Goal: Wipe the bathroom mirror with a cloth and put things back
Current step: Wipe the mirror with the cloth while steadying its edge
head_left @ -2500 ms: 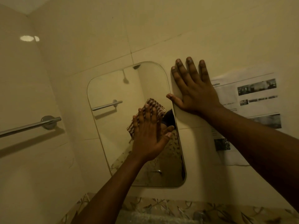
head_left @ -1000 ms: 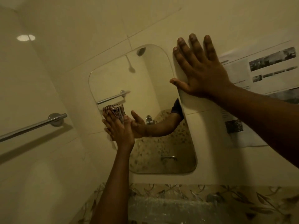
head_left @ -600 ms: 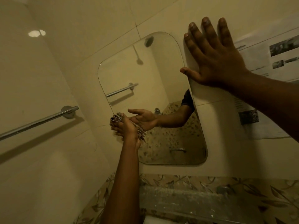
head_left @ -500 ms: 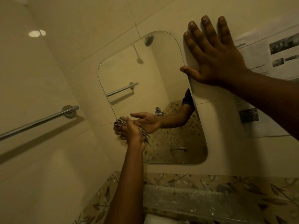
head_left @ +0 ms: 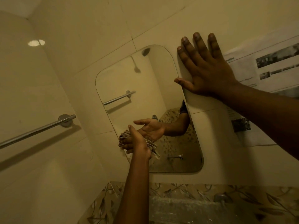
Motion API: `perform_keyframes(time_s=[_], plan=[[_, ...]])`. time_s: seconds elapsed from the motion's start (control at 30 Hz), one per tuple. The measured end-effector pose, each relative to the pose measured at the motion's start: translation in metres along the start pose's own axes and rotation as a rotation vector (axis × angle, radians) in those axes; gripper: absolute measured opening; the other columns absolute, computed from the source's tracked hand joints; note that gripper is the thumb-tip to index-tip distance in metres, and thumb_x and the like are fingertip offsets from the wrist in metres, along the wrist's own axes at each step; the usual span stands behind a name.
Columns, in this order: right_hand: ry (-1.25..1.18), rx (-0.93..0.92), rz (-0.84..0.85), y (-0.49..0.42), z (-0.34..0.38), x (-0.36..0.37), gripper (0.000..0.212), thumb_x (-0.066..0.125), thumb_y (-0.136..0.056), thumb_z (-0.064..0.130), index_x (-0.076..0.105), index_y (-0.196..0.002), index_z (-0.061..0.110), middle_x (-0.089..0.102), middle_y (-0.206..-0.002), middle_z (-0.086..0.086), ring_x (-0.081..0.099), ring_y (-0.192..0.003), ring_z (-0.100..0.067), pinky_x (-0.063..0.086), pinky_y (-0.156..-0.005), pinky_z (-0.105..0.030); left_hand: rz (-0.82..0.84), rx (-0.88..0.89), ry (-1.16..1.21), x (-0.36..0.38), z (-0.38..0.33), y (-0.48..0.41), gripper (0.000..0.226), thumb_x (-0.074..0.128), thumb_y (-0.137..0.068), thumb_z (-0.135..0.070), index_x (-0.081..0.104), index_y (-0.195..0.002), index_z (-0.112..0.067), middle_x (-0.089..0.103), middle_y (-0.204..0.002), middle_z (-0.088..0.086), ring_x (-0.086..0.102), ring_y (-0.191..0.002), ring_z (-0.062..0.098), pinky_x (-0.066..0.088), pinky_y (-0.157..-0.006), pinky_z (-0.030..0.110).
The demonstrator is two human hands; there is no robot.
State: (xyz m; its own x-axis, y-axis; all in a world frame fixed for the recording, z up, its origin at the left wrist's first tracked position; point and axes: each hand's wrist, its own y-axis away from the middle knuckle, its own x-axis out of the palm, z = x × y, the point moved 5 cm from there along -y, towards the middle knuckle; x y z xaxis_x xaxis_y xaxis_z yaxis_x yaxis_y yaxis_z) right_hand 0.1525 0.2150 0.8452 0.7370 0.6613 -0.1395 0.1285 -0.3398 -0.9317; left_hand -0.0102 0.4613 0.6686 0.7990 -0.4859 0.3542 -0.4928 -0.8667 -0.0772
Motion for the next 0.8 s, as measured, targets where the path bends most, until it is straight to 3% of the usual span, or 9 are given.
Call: perform_keyframes(time_s=[0.07,0.1,0.27,0.43,0.6,0.8], plan=[[0.002,-0.003,-0.001,0.000,0.001,0.000,0.099,0.019,-0.107,0.078,0.007,-0.175,0.007,0.001,-0.183,-0.022,0.001,-0.168,-0.047,-0.001,-0.132,-0.067,-0.322,0.077,-0.348,0.001,-0.002,0.013,0.098,0.028,-0.098,-0.081,-0.015,-0.167,-0.026,-0.028,-0.173,-0.001,-0.024,-0.161,0.026,-0.009,-0.130,0.053],[0.001,-0.005,-0.001,-0.001,0.001,0.000,0.099,0.019,-0.107,0.078,0.008,-0.175,0.007,0.002,-0.183,-0.022,0.001,-0.168,-0.047,-0.001,-0.132,-0.067,-0.365,0.148,-0.448,0.010,0.000,0.021,0.100,0.031,-0.098,-0.079,-0.015,-0.167,-0.023,-0.027,-0.174,0.001,-0.023,-0.162,0.027,-0.010,-0.129,0.054],[-0.009,-0.001,0.000,-0.001,0.001,-0.001,0.098,0.020,-0.107,0.077,0.008,-0.175,0.007,0.001,-0.183,-0.022,0.001,-0.168,-0.047,0.000,-0.132,-0.067,-0.236,0.492,-0.859,0.042,0.025,0.042,0.113,0.024,-0.084,-0.086,-0.026,-0.163,-0.023,-0.037,-0.170,0.001,-0.036,-0.157,0.024,-0.016,-0.128,0.058],[-0.009,0.002,0.018,-0.001,0.001,-0.001,0.099,0.018,-0.106,0.078,0.006,-0.175,0.008,-0.001,-0.183,-0.021,0.000,-0.168,-0.047,0.001,-0.133,-0.068,-0.053,0.755,-1.104,0.074,0.047,0.076,0.112,0.032,-0.092,-0.083,-0.033,-0.161,-0.023,-0.047,-0.164,0.001,-0.046,-0.151,0.024,-0.038,-0.117,0.045],[-0.001,0.007,0.015,-0.001,0.001,0.000,0.099,0.019,-0.107,0.078,0.006,-0.175,0.008,-0.001,-0.183,-0.021,0.001,-0.168,-0.047,0.004,-0.133,-0.069,0.035,0.983,-1.382,0.080,0.066,0.091,0.106,0.022,-0.094,-0.083,-0.023,-0.164,-0.017,-0.033,-0.171,0.012,-0.032,-0.158,0.034,-0.024,-0.124,0.056],[0.014,0.007,0.015,-0.001,0.001,0.001,0.098,0.020,-0.108,0.078,0.007,-0.175,0.008,0.002,-0.182,-0.022,0.003,-0.168,-0.047,0.005,-0.133,-0.069,0.308,1.293,-1.691,0.049,0.107,0.081,0.095,0.035,-0.100,-0.075,-0.008,-0.169,-0.024,-0.017,-0.177,0.007,-0.015,-0.163,0.032,-0.006,-0.127,0.061]])
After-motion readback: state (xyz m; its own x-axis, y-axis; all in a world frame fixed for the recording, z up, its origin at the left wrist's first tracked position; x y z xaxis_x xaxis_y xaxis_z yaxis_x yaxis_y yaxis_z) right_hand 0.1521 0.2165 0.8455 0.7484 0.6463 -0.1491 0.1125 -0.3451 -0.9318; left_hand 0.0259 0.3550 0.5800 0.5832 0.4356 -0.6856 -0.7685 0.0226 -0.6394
